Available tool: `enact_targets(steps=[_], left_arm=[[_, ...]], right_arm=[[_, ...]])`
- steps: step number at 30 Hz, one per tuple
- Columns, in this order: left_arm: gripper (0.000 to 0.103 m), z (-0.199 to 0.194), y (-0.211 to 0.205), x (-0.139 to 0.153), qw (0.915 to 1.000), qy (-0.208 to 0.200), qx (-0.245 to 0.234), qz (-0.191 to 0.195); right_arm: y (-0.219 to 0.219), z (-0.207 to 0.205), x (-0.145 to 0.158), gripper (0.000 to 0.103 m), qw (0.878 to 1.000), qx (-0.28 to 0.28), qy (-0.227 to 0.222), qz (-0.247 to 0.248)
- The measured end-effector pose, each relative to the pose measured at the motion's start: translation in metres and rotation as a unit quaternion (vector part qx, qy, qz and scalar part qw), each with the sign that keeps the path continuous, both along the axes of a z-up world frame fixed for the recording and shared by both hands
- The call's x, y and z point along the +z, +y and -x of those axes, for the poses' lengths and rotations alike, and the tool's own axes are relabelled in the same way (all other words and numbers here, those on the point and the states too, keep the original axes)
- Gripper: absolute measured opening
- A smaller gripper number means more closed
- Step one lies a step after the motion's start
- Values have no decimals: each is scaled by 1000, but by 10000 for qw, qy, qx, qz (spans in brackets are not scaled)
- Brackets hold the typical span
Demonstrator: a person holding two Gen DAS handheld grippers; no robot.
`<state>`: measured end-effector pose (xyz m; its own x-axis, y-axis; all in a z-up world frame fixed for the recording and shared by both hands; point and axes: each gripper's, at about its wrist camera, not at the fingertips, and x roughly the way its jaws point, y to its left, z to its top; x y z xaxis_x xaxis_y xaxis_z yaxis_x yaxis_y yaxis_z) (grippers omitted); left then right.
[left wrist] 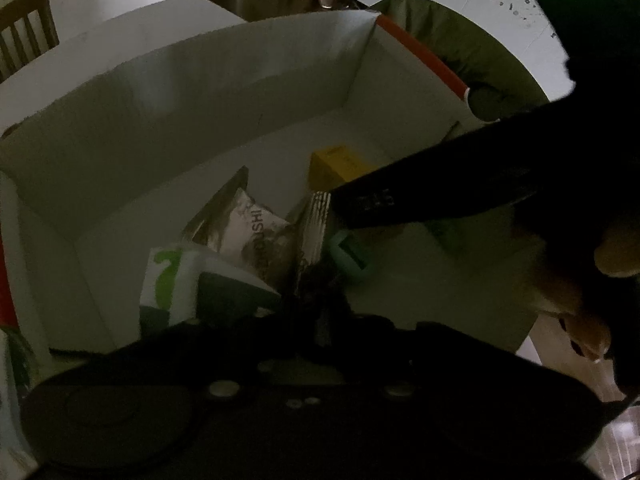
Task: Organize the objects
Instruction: 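Carry the yellow box and hair tie into the shoebox and release both, then move both grippers back over the clutter pile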
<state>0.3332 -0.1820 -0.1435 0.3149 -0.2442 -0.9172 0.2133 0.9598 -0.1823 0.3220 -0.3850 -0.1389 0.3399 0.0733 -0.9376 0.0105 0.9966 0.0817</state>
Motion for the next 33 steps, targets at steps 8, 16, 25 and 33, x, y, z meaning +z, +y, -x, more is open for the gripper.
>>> enact_targets(steps=[8, 16, 25, 33], left_arm=[[42, 2, -1, 2, 10000, -27, -4, 34], [55, 13, 5, 12, 9996, -224, 115, 89], [61, 35, 16, 35, 9972, -669, 266, 208], [64, 60, 39, 69, 9930, -1003, 313, 531]], right_arm=[[-5, 6, 6, 30, 9998, -57, -124, -147], [-5, 17, 19, 33, 9995, -29, -251, -189], [-1, 42, 53, 46, 9967, -93, -659, -460], [11, 74, 84, 51, 9928, -159, -984, -663]])
